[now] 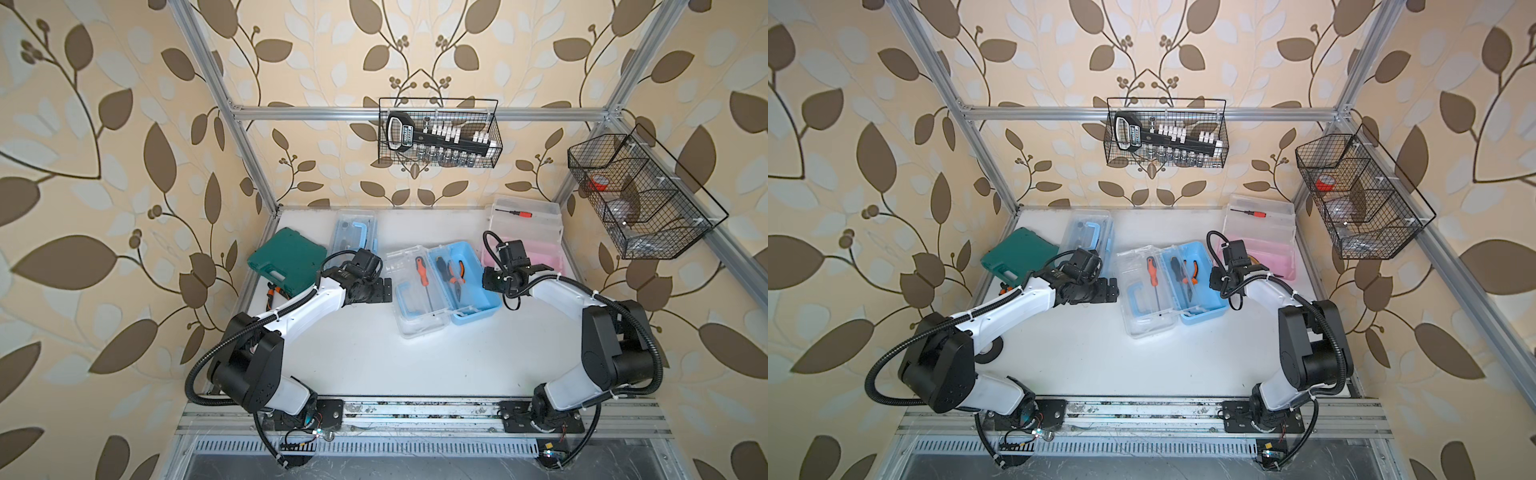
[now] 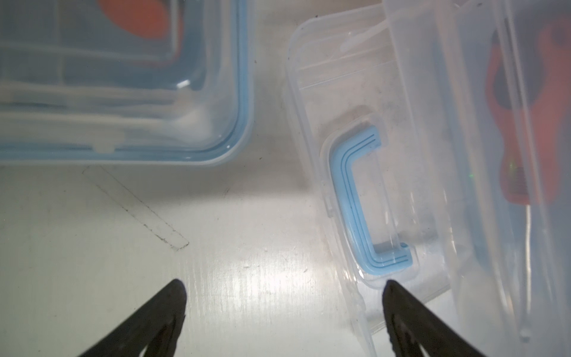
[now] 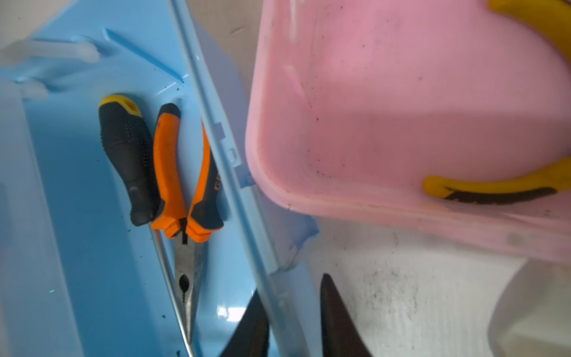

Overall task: Close toolboxes
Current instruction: Close the toolbox lid.

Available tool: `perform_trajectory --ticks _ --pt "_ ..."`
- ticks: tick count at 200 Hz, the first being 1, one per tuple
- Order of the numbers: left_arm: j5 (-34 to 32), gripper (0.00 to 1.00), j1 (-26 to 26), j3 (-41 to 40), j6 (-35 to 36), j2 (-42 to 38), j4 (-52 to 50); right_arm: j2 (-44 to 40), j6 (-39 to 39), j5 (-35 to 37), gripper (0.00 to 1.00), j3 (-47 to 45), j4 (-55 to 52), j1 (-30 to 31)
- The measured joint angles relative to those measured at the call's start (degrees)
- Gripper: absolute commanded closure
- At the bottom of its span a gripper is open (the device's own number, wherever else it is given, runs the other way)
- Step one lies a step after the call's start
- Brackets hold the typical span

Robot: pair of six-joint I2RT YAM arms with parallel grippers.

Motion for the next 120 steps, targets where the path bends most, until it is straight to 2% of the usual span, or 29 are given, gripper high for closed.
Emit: perform_trajectory --ticks 19,63,120 --pt "-0.4 0.01 -0.3 1.1 0.0 2.0 -0.3 0.1 -1.3 -3.0 0.92 -0.4 1.0 0.3" --pt "-0.8 0.01 -0.9 5.7 0.8 4.2 -2.0 0.3 -1.4 -4.0 0.98 -1.1 3.4 0.5" --pt "-1.2 0.01 -2.1 12.9 2.4 7.6 -2.8 -0.1 -1.1 -2.3 0.98 -2.0 5.1 3.2"
